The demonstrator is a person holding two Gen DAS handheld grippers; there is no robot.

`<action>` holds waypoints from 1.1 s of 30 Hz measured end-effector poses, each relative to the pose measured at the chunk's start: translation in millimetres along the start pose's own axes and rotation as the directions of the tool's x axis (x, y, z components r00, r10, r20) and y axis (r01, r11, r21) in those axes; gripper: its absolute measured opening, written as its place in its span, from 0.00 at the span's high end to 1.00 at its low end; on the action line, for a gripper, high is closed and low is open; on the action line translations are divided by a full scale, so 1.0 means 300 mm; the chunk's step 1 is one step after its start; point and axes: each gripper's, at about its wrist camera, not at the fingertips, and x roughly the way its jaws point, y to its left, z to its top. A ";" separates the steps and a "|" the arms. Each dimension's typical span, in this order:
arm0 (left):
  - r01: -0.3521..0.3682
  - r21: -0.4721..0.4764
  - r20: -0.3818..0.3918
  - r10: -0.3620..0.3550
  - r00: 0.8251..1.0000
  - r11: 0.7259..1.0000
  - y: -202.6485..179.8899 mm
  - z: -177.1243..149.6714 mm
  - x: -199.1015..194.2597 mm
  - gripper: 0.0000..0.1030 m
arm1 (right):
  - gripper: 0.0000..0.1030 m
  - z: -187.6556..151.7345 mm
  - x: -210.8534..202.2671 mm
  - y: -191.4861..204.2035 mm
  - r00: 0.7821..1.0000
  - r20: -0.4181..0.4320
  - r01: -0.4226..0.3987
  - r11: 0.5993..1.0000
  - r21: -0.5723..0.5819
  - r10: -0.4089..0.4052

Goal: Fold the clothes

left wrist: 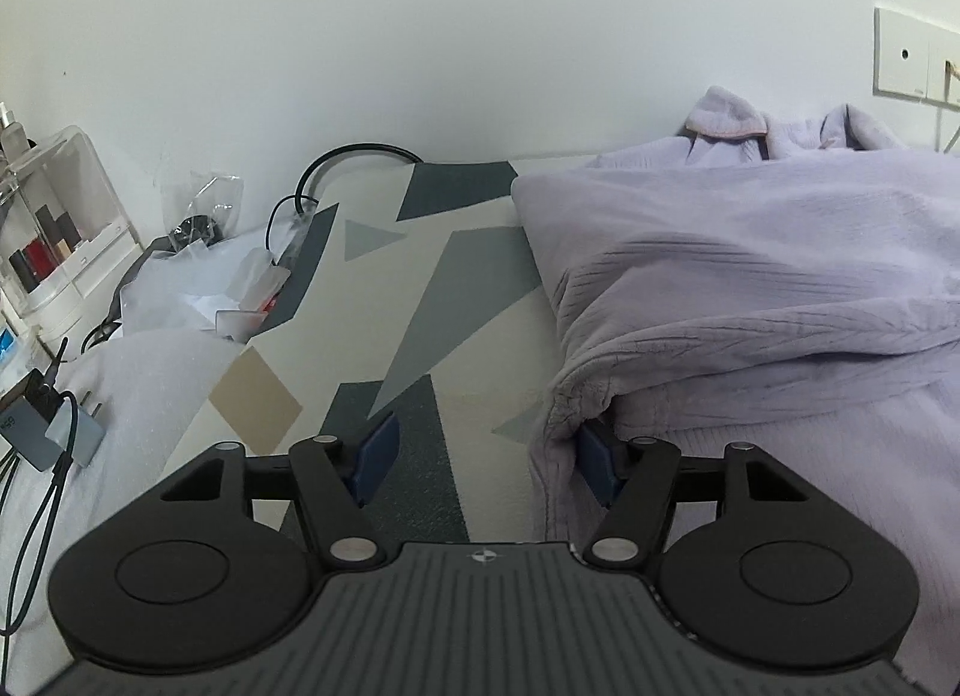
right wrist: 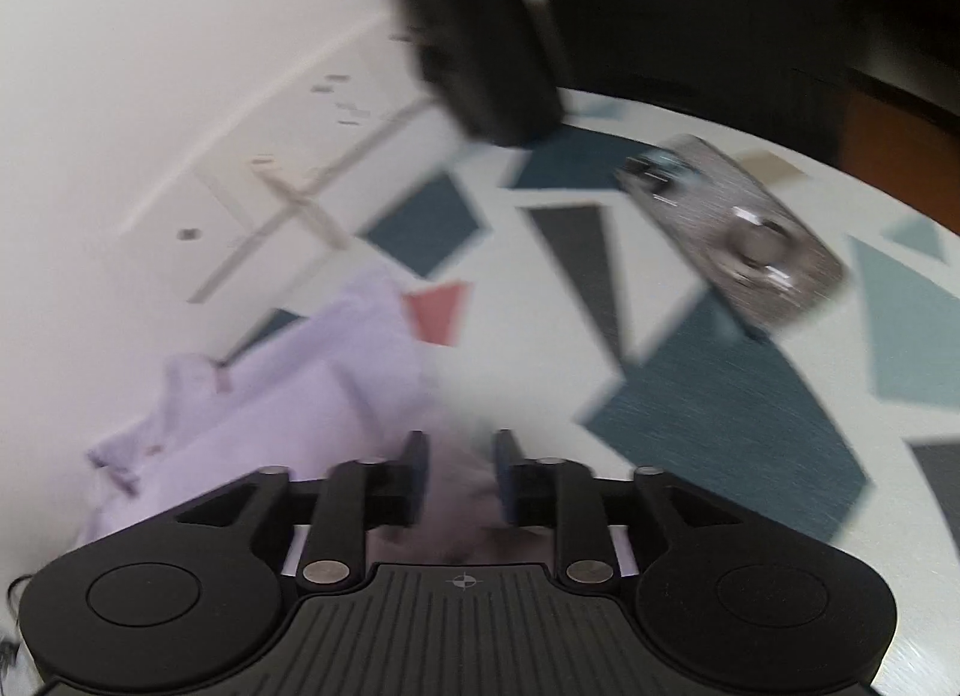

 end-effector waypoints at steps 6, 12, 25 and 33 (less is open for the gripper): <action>-0.012 0.079 0.068 0.006 0.998 0.997 -0.044 0.001 -0.015 0.35 | 0.57 -0.019 0.077 0.169 0.994 -0.105 0.021 0.986 -0.168 -0.039; 0.058 0.087 0.091 -0.066 0.994 0.994 -0.028 -0.025 -0.041 0.90 | 0.96 -0.058 0.065 0.189 0.998 -0.054 0.029 0.989 -0.146 -0.038; 0.116 0.004 -0.050 -0.116 0.992 0.993 -0.010 0.000 -0.079 0.18 | 0.48 -0.054 0.090 0.196 0.993 -0.090 0.067 0.985 -0.157 -0.082; 0.233 -0.187 -0.173 -0.266 0.948 0.954 -0.027 0.004 -0.170 0.06 | 0.16 -0.084 0.027 0.263 0.991 -0.088 0.069 0.951 -0.302 -0.099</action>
